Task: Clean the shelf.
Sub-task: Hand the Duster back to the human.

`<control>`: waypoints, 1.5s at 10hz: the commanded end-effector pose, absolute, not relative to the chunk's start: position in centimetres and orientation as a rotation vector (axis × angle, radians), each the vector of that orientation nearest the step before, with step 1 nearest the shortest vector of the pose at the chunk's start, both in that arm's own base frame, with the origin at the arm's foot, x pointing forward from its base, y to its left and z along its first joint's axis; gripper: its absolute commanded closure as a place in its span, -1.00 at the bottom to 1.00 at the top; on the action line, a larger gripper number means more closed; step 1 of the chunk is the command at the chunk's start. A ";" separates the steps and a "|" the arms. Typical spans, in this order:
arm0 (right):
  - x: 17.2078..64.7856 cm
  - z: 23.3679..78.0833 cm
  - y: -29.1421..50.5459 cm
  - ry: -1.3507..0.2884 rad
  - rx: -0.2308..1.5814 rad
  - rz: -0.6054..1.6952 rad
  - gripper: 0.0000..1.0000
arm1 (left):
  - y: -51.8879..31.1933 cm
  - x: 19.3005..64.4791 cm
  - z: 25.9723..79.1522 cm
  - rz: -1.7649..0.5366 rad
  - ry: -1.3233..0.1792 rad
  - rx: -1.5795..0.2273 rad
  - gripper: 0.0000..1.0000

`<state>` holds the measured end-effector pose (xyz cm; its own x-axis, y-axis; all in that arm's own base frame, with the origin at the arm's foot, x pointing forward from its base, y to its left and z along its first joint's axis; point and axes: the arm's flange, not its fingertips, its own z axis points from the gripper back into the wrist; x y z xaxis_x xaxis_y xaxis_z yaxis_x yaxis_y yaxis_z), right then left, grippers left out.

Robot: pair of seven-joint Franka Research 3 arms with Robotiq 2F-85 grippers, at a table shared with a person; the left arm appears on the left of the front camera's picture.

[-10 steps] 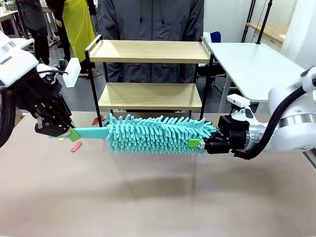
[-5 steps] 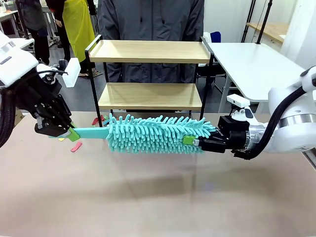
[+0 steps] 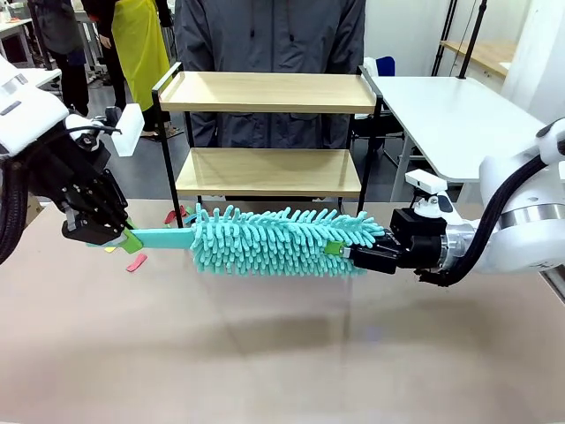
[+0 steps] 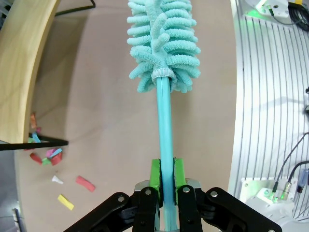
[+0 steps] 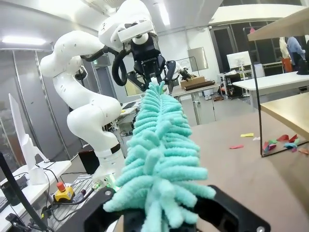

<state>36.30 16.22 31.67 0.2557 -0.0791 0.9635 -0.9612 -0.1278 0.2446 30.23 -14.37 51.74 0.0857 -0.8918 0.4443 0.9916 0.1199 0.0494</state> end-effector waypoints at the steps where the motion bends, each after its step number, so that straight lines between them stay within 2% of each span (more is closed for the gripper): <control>1: 33.9 32.2 15.8 -1.019 1.467 1.082 1.00 | -14.7 30.0 52.0 -1.425 -0.416 -0.303 0.74; 2: 33.8 32.4 15.9 -1.029 1.496 1.118 1.00 | -14.7 30.0 52.0 -1.425 -0.416 -0.303 0.74; 3: 34.0 32.5 16.1 -1.008 1.516 1.060 1.00 | -14.7 30.0 52.0 -1.425 -0.416 -0.303 0.74; 4: 36.2 31.7 16.2 -1.022 1.479 1.067 1.00 | -14.4 30.2 51.7 -1.434 -0.410 -0.296 -0.40; 5: 36.2 31.7 16.2 -1.022 1.479 1.067 1.00 | -14.5 29.1 53.3 -1.438 -0.462 -0.313 -0.41; 6: 36.2 31.7 16.2 -1.022 1.479 1.067 1.00 | -14.1 28.6 54.3 -1.430 -0.489 -0.354 -1.00; 8: 36.2 31.7 16.2 -1.022 1.479 1.067 1.00 | -11.9 28.3 56.2 -1.409 -0.549 -0.435 -1.00; 9: 36.2 31.7 16.2 -1.022 1.479 1.067 1.00 | -9.6 28.1 57.3 -1.375 -0.612 -0.477 -0.90; 10: 36.2 31.7 16.2 -1.022 1.479 1.067 1.00 | -7.1 28.1 58.1 -1.338 -0.675 -0.527 -1.00; 12: 36.2 31.7 16.2 -1.022 1.479 1.067 1.00 | -2.1 27.9 58.1 -1.287 -0.798 -0.589 -1.00; 15: 36.2 31.7 16.2 -1.022 1.479 1.067 1.00 | 2.1 27.9 56.8 -1.223 -0.874 -0.666 -1.00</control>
